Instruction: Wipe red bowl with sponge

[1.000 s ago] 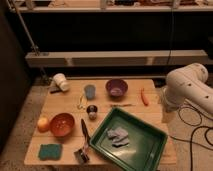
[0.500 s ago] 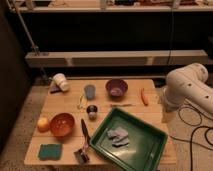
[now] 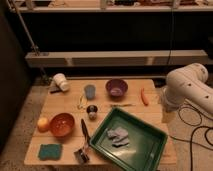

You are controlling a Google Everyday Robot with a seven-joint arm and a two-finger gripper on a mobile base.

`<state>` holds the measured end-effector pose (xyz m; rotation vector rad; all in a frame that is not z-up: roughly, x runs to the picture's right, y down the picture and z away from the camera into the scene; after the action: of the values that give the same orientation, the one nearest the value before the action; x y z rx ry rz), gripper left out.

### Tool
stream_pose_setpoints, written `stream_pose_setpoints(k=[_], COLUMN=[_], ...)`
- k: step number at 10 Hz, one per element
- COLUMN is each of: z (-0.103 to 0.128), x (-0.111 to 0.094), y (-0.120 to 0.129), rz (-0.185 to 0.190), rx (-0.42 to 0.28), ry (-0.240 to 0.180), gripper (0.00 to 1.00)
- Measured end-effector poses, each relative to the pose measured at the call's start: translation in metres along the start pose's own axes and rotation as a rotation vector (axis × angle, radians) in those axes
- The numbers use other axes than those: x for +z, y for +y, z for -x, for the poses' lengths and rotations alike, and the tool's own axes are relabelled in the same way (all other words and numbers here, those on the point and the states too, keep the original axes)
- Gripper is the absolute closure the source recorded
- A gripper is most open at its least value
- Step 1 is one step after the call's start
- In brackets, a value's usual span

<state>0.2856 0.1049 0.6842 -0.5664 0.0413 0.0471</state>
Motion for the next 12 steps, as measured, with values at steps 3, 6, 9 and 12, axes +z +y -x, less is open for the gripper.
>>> stream_pose_setpoints(k=[3, 6, 9, 12], z=[0.0, 0.0, 0.001, 0.033], x=[0.0, 0.0, -0.001, -0.007], y=[0.0, 0.0, 0.001, 0.005], rz=[0.0, 0.0, -0.004, -0.024], rx=[0.0, 0.0, -0.01, -0.16], ry=[0.0, 0.0, 0.009, 0.035], gripper=[0.35, 0.35, 0.35, 0.35])
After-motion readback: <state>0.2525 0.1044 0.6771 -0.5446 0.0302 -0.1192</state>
